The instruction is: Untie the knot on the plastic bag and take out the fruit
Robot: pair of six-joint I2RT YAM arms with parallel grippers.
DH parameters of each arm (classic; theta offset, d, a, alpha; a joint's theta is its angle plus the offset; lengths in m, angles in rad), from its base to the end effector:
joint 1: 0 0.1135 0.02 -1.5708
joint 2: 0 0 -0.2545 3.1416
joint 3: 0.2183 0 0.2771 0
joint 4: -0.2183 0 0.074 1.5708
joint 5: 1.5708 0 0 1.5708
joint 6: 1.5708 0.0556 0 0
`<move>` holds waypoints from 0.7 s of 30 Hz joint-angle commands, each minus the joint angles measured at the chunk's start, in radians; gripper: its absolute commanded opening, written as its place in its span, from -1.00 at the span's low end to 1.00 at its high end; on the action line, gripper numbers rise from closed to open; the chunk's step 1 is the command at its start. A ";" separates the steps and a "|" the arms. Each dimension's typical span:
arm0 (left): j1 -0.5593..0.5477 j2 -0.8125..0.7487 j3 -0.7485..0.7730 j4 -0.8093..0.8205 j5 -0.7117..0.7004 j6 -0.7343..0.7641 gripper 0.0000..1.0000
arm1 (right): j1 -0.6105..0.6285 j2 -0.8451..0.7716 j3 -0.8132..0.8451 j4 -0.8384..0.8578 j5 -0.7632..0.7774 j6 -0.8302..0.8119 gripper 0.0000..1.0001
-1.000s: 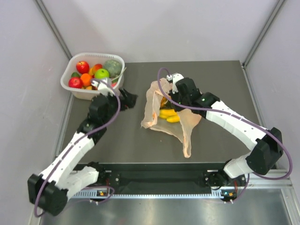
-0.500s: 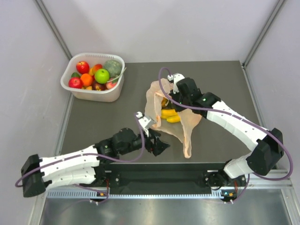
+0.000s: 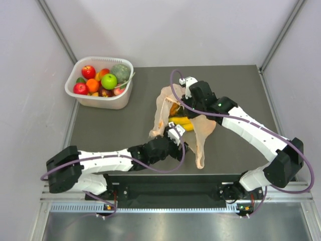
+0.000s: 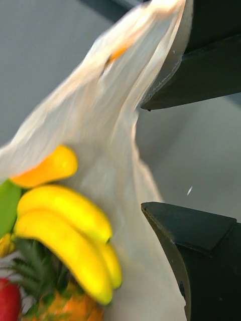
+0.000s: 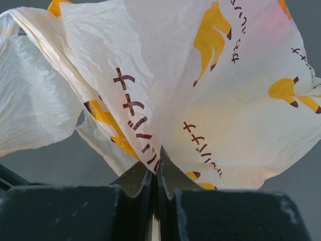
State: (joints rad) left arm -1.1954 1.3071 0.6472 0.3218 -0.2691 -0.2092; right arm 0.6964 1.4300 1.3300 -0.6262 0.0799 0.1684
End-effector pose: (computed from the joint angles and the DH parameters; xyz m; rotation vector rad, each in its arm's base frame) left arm 0.1327 -0.2965 0.1985 0.7579 1.8051 -0.6904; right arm 0.2761 0.2251 0.3122 -0.5651 2.2501 0.3526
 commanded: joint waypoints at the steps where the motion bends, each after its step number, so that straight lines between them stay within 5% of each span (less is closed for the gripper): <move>1: 0.106 0.033 0.061 0.108 0.063 0.122 0.59 | -0.014 -0.006 0.049 -0.003 -0.015 -0.004 -1.00; 7: 0.276 0.162 0.195 -0.006 0.354 0.198 0.59 | -0.012 -0.003 0.049 -0.007 -0.035 -0.007 -1.00; 14: 0.347 0.351 0.351 -0.182 0.618 0.341 0.58 | -0.012 0.013 0.054 -0.009 -0.049 -0.012 -1.00; 21: 0.365 0.449 0.362 -0.130 0.588 0.419 0.57 | -0.012 0.020 0.041 -0.007 -0.049 -0.012 -1.00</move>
State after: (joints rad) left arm -0.8139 1.6875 0.9874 0.2253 0.3088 0.1295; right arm 0.6380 1.4559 1.3300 -0.7162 0.1432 0.1352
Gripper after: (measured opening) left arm 0.787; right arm 0.005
